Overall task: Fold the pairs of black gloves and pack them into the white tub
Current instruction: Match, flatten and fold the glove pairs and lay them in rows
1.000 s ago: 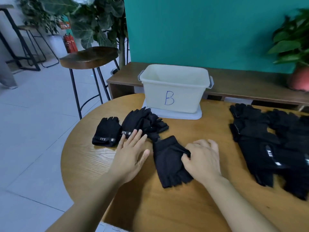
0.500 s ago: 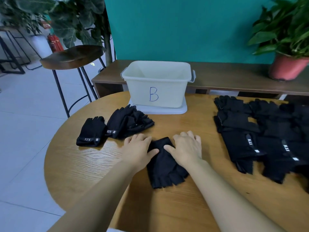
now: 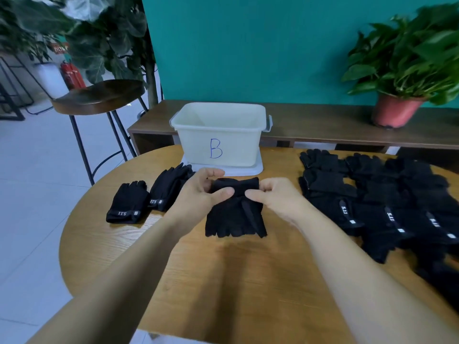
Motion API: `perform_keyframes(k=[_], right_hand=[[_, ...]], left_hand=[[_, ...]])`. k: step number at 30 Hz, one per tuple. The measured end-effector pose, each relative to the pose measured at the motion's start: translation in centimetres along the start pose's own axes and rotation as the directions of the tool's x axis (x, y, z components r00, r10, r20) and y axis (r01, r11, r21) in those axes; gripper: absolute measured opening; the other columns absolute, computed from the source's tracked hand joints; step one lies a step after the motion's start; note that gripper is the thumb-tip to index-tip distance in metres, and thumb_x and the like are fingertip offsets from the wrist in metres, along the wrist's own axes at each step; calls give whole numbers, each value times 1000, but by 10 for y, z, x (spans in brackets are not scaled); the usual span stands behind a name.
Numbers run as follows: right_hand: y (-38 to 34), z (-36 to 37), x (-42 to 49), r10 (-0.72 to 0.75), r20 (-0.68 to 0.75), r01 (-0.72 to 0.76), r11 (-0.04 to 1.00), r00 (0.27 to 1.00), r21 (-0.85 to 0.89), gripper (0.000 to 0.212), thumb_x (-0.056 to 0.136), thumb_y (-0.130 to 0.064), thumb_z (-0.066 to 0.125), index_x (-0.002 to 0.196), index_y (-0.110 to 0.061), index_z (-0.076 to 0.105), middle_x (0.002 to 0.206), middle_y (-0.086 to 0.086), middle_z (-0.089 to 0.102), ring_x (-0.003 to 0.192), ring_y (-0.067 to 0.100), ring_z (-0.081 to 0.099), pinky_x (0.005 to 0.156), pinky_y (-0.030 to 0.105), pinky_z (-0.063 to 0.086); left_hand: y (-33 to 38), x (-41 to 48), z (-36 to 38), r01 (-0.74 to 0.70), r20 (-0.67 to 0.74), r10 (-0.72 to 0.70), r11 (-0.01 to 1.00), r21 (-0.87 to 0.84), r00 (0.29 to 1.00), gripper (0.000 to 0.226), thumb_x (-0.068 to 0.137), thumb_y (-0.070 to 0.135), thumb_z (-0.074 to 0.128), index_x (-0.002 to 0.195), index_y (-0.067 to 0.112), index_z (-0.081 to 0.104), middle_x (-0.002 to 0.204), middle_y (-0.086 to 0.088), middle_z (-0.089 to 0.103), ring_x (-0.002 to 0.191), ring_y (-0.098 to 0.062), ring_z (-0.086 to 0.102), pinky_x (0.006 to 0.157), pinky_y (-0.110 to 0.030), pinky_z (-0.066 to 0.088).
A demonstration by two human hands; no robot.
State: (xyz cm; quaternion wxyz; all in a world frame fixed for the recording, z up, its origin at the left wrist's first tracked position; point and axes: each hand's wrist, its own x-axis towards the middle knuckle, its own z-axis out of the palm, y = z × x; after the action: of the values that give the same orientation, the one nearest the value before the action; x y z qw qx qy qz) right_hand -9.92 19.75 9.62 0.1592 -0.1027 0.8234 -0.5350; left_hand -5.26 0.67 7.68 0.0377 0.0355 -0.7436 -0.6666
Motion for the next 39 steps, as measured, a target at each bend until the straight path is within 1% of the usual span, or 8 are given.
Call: perform_keyframes(k=[6, 13, 18, 22, 26, 30, 35, 39], right_hand=[[-22, -27, -29, -56, -83, 48, 994, 995, -96, 43, 97, -25, 60, 60, -15, 40, 55, -4, 38, 54, 11, 35, 54, 25, 28], [-40, -45, -52, -102, -14, 103, 993, 995, 61, 21, 91, -27, 69, 96, -7, 71, 91, -1, 75, 82, 9, 69, 65, 14, 48], [-38, -47, -61, -111, -62, 117, 989, 992, 93, 12, 88, -9, 71, 99, -7, 75, 94, 1, 75, 79, 7, 67, 64, 12, 52], [-36, -42, -61, -92, -208, 102, 994, 974, 39, 6, 86, -15, 73, 90, -11, 76, 87, 1, 76, 88, 21, 71, 83, 38, 58], [-39, -33, -62, -188, -428, 87, 966, 884, -244, 16, 85, -33, 69, 75, -20, 71, 71, -6, 70, 78, 19, 66, 88, 48, 51], [-41, -20, -71, -384, -450, 158, 873, 806, -462, 23, 88, -42, 65, 70, -27, 68, 78, -11, 67, 90, 14, 55, 100, 38, 35], [-33, -12, -75, -507, -238, 338, 792, 829, -509, 30, 94, -55, 51, 106, -38, 73, 115, -19, 55, 119, 4, 35, 105, 30, 10], [-31, -19, -76, -504, -385, 317, 832, 773, -455, 10, 88, -36, 65, 98, -35, 65, 106, -18, 54, 113, 6, 39, 96, 25, 15]], left_hand=[[36, -19, 15, -39, 162, 32, 999, 38, 986, 26, 94, 5, 63, 119, 10, 68, 112, -4, 75, 109, -20, 69, 93, -31, 55], [66, -27, 26, -72, 147, 56, 992, 104, 987, 26, 98, 10, 61, 123, 16, 65, 111, -1, 75, 105, -17, 70, 93, -35, 54], [72, -33, 34, -29, 110, 17, 993, 111, 994, 22, 95, 9, 66, 115, 15, 68, 104, -3, 76, 98, -20, 73, 91, -41, 57], [71, -35, 39, -8, -131, 39, 973, 229, 991, 22, 90, 17, 72, 110, 21, 64, 102, 2, 74, 93, -13, 71, 88, -35, 57], [70, -40, 44, -38, -318, 147, 945, 325, 937, 23, 89, 25, 72, 112, 25, 67, 107, 14, 66, 103, -8, 61, 91, -30, 50], [68, -53, 57, -133, -37, 138, 985, 105, 990, 37, 87, 7, 67, 121, 23, 68, 115, 9, 71, 113, -10, 64, 92, -26, 49], [68, -56, 66, -181, -82, 191, 977, 115, 978, 29, 85, 8, 70, 108, 24, 69, 100, 6, 75, 97, -11, 71, 92, -41, 57], [68, -54, 55, -108, -96, 113, 993, 51, 989, 18, 98, 9, 60, 101, 20, 74, 95, 1, 77, 92, -16, 73, 91, -46, 57]])
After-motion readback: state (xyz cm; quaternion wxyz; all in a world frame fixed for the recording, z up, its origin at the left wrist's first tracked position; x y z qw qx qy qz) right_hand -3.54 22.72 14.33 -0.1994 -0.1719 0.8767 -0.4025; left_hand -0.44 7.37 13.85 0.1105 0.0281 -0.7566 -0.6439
